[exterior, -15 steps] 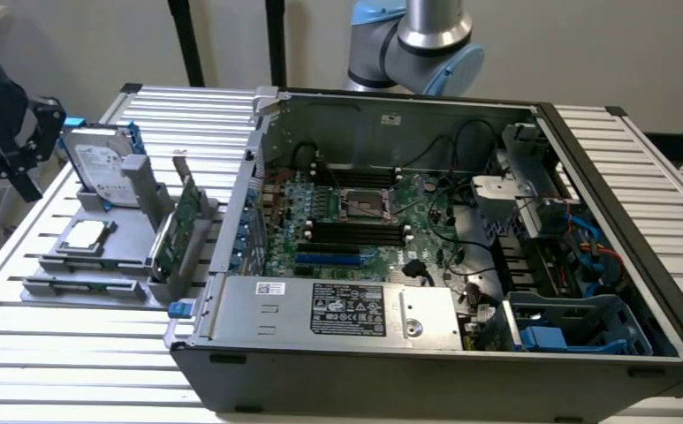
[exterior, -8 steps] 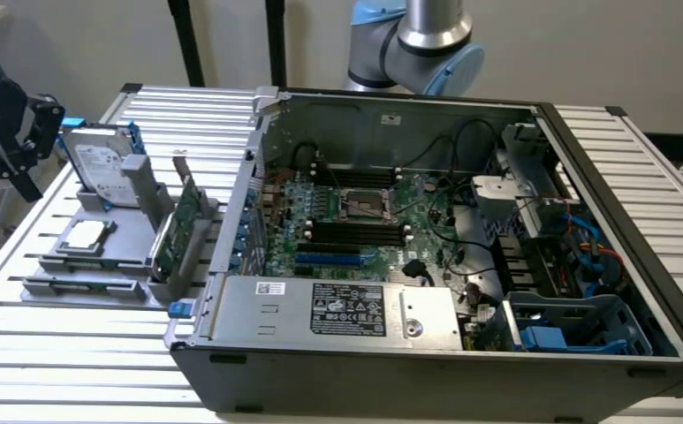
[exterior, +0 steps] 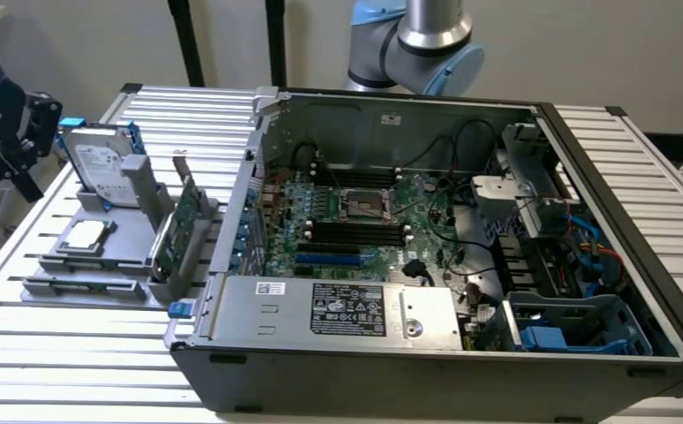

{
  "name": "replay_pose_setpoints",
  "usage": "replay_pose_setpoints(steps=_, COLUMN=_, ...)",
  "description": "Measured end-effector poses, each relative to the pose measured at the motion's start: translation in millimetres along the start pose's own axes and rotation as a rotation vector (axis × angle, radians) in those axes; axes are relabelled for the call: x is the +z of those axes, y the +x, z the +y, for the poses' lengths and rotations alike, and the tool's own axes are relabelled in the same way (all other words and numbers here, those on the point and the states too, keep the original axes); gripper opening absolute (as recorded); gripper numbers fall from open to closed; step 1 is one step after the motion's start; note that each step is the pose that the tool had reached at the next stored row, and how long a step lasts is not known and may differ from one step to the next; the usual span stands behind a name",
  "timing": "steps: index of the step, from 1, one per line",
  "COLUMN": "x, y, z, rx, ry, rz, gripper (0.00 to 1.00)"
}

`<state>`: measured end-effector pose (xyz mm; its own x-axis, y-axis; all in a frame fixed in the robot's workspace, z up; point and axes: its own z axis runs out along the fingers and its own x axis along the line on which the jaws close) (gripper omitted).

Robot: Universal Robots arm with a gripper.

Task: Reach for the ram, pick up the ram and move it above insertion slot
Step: 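Pick up the ram and move it above insertion slot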

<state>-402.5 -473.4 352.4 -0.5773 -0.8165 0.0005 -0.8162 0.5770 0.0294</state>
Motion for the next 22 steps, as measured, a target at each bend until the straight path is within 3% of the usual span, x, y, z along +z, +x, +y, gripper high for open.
replay_pose_setpoints(steps=14, x=0.0, y=-0.1, z=0.0, rx=-0.255, ry=0.0072, rz=0.0026, gripper=0.11)
replay_pose_setpoints(steps=22, x=0.0, y=0.0, z=0.0, rx=-0.400, ry=0.0215, rz=-0.0013, gripper=0.11)
